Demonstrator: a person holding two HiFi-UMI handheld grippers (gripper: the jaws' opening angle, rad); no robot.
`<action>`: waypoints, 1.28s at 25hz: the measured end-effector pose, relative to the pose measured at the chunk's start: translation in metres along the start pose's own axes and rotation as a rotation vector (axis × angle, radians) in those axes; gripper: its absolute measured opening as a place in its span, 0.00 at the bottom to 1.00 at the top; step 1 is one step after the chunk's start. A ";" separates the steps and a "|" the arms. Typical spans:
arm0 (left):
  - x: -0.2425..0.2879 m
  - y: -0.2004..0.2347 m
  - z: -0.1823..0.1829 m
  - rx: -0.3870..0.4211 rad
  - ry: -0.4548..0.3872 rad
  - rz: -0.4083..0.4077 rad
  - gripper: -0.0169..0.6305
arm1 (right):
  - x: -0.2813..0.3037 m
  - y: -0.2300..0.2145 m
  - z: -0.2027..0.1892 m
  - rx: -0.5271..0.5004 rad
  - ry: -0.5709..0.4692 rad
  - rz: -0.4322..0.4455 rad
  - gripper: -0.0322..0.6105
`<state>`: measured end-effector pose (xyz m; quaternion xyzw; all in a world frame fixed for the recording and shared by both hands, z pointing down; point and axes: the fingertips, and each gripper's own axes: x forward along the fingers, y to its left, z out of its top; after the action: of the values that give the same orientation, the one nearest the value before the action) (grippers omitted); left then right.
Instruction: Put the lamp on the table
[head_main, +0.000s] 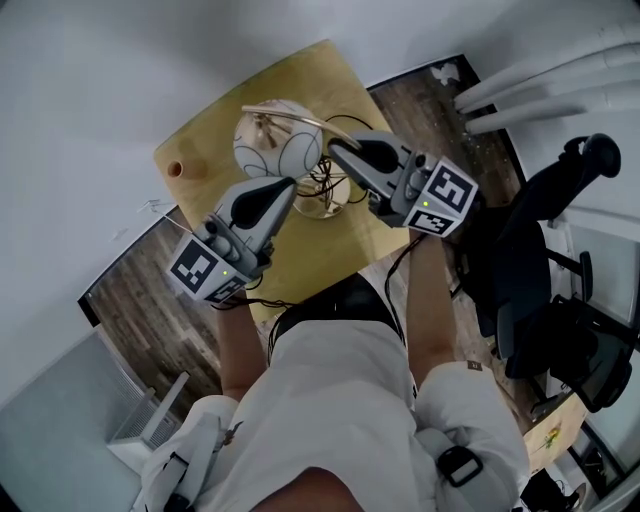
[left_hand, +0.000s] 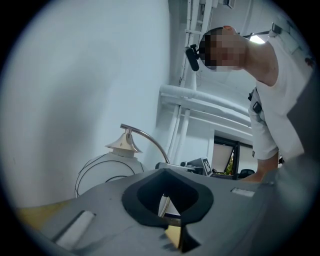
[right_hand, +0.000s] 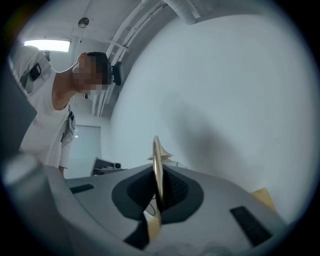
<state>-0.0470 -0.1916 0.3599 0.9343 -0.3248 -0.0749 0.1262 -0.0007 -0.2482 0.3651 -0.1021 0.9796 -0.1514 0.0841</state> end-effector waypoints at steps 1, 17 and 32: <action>-0.001 -0.003 0.000 0.001 0.004 0.001 0.02 | -0.001 0.004 0.000 -0.004 0.001 0.001 0.05; -0.016 -0.035 -0.008 -0.017 0.032 0.009 0.02 | -0.012 0.046 -0.010 -0.106 0.091 0.004 0.05; -0.027 -0.057 -0.015 -0.033 0.043 -0.002 0.02 | -0.024 0.070 -0.022 -0.137 0.132 -0.017 0.11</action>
<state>-0.0311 -0.1286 0.3593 0.9338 -0.3198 -0.0601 0.1487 0.0061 -0.1713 0.3675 -0.1059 0.9901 -0.0913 0.0106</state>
